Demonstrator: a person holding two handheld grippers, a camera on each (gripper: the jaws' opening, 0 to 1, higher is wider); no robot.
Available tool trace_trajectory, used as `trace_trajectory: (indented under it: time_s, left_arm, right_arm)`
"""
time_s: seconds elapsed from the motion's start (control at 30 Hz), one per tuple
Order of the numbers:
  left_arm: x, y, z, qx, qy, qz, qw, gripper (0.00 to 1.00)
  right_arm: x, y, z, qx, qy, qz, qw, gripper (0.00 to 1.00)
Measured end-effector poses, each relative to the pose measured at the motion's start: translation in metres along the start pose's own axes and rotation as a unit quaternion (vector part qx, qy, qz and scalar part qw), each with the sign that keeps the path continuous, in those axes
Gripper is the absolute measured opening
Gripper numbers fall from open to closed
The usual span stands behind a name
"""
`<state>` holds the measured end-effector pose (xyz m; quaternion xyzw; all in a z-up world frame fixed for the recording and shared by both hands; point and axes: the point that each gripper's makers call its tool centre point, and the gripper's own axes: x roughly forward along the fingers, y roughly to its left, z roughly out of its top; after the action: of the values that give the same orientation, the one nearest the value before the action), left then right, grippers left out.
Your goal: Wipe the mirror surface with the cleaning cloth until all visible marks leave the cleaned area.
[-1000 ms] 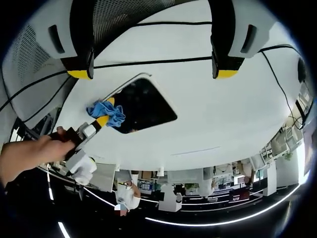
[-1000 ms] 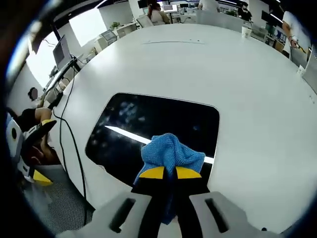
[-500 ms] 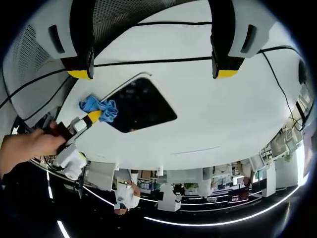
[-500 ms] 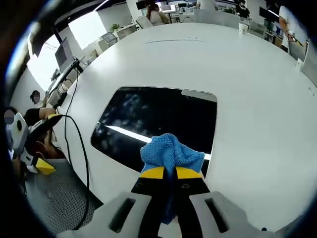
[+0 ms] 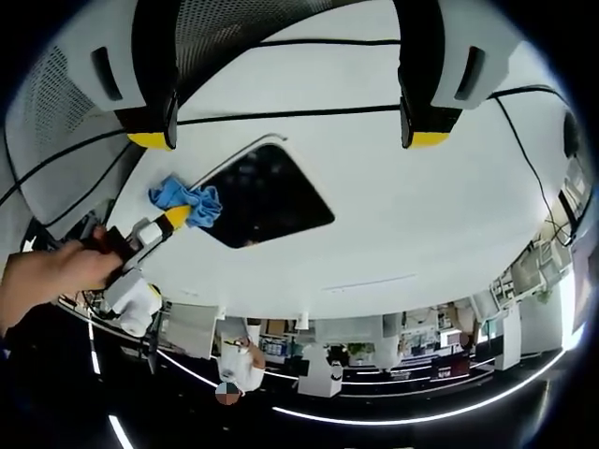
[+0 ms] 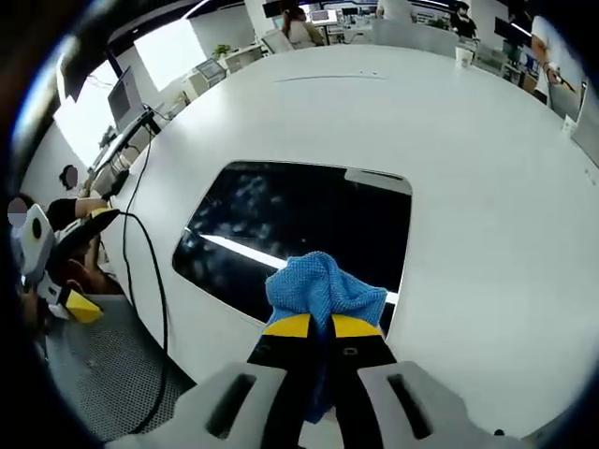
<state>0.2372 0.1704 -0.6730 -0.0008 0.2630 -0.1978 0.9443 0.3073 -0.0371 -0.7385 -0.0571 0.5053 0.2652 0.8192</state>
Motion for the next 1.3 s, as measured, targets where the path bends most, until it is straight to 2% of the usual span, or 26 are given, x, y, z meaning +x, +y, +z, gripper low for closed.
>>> trace_trajectory:
  time_s: [0.63,1.3]
  left_arm:
    - [-0.001,0.002,0.003,-0.010,-0.011,0.003,0.9999,0.99]
    - [-0.001,0.004,0.003,-0.019,-0.015,0.006,0.9997,0.99]
  right_arm:
    - [-0.007,-0.018,-0.005,0.041,0.001,0.005,0.9992,0.01]
    - [-0.014,-0.045,-0.010,0.067,-0.003,-0.011,0.9977,0.01]
